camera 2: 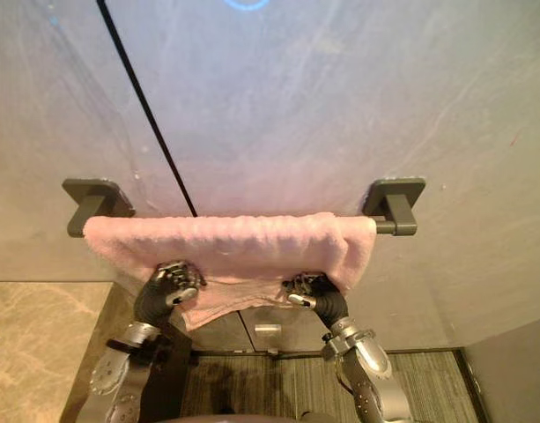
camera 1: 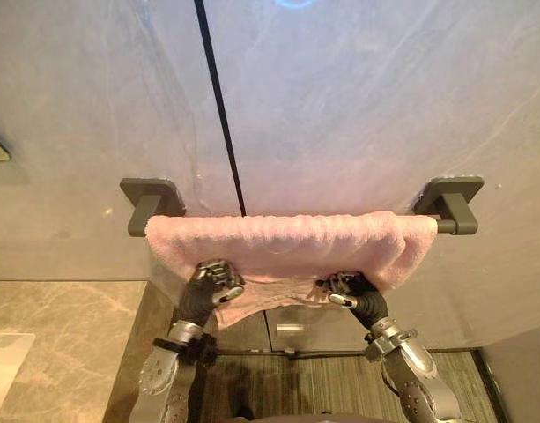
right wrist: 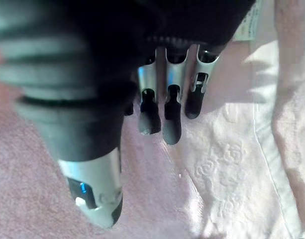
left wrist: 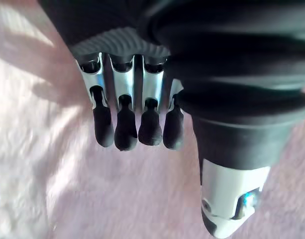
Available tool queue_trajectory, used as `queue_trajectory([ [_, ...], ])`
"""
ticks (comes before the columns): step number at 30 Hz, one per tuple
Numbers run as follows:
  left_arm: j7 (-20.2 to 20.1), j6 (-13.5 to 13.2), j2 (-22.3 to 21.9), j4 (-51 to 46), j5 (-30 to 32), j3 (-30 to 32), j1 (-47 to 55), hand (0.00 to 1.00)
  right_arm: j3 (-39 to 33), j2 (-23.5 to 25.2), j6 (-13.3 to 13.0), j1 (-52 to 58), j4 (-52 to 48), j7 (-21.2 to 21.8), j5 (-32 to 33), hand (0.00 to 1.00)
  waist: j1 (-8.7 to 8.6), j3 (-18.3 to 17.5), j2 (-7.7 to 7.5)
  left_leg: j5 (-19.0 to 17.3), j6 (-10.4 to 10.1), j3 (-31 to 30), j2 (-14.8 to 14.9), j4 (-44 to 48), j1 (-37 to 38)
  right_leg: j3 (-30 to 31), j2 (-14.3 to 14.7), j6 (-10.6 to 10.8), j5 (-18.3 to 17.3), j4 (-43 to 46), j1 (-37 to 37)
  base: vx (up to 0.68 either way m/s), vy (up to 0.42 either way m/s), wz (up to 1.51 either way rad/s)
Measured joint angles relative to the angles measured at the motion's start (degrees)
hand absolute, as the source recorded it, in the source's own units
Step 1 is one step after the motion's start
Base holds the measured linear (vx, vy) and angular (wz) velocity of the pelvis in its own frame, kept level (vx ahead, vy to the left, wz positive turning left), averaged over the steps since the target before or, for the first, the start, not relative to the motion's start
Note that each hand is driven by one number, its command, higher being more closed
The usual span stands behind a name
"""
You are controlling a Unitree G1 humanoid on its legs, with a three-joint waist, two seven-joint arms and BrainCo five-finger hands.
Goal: Organize washtable
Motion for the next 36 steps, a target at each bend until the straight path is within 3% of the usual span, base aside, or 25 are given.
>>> queue_trajectory([
  [11, 1.6, -1.1, -4.6, -5.5, 0.0, 5.1, 5.1, 0.00, -12.1, 4.1, -2.5, 5.0, -6.9, -4.7, -1.3, 0.00, -0.34, -1.7, -0.22, 0.0, 0.0, 0.0, -0.1, 0.2, -0.7, -0.2, -0.2, 0.0, 0.0, 0.0, -0.4, 0.00, 0.000, 0.00],
  [15, 2.1, -1.3, -6.1, -6.9, 0.0, 6.8, 6.5, 0.00, -14.8, 5.6, -4.5, 6.2, -9.2, -6.4, -2.7, 0.00, -0.27, -1.8, -0.02, 0.0, 0.0, 0.0, 0.0, 0.2, -0.4, -0.2, -0.1, 0.0, 0.0, 0.0, -0.1, -0.02, -0.005, 0.00],
  [18, 2.9, -1.3, -6.6, -6.9, 0.0, 7.2, 6.7, 0.00, -16.0, 6.6, -4.5, 6.3, -9.3, -6.6, -2.7, 0.00, -0.27, -1.8, 0.00, 0.0, 0.0, 0.0, 0.0, 0.2, -0.1, -0.2, -0.1, 0.0, 0.0, 0.0, 0.1, -0.03, -0.008, 0.00],
  [28, 4.1, -1.4, -7.5, -6.8, 0.5, 7.3, 6.5, 0.00, -16.0, 7.6, -4.5, 6.9, -9.3, -6.4, -2.0, 0.00, -0.27, -1.9, 0.04, 0.0, 0.0, 0.1, 0.0, 0.2, -0.1, -0.1, -0.1, 0.0, 0.0, 0.0, 0.1, 0.00, -0.001, 0.00],
  [36, 5.5, -2.0, -8.3, -4.7, 1.8, 6.8, 6.7, 0.00, -11.9, 9.9, -4.4, 11.2, -9.3, -6.2, 1.4, 0.00, -0.24, -1.9, 0.04, -0.1, 0.0, 0.4, 0.1, 0.1, 0.2, 0.2, -0.1, 0.0, 0.0, 0.0, 0.1, 0.00, 0.000, 0.00],
])
